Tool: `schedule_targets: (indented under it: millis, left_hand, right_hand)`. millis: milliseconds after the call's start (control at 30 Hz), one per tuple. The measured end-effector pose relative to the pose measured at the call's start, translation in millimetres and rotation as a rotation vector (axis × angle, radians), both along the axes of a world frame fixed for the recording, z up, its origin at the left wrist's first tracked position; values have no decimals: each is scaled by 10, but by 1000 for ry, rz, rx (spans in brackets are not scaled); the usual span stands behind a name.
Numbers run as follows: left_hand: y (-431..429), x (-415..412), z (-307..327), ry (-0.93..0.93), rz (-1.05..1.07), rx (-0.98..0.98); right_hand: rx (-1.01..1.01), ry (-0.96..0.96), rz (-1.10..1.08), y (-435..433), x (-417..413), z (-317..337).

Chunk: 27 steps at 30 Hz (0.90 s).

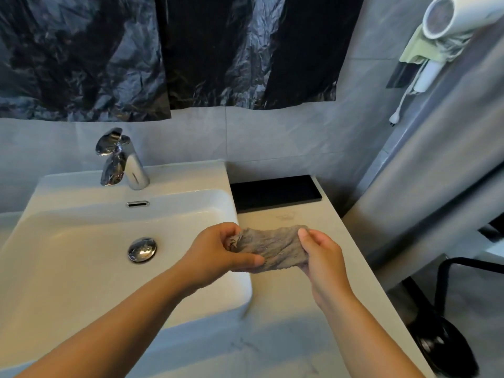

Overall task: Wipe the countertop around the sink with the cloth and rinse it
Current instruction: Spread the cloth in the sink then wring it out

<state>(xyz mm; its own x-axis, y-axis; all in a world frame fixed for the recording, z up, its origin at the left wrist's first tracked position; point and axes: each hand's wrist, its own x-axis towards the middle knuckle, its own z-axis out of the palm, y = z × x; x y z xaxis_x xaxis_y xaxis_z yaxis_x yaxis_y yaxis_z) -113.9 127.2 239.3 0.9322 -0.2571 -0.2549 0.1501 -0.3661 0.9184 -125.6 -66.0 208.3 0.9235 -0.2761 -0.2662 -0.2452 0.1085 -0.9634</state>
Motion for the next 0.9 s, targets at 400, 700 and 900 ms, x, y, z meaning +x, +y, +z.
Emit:
schedule_targets:
  millis: [400, 700, 900]
  left_hand:
    - [-578, 651, -306, -306, 251, 398]
    - [-965, 1016, -517, -325, 175, 575]
    - [-1293, 1119, -692, -146, 138, 614]
  right_hand:
    - [-450, -186, 50, -501, 602, 15]
    - [-519, -168, 126, -1429, 1624, -432]
    - [-496, -121, 165, -1900, 2438, -671]
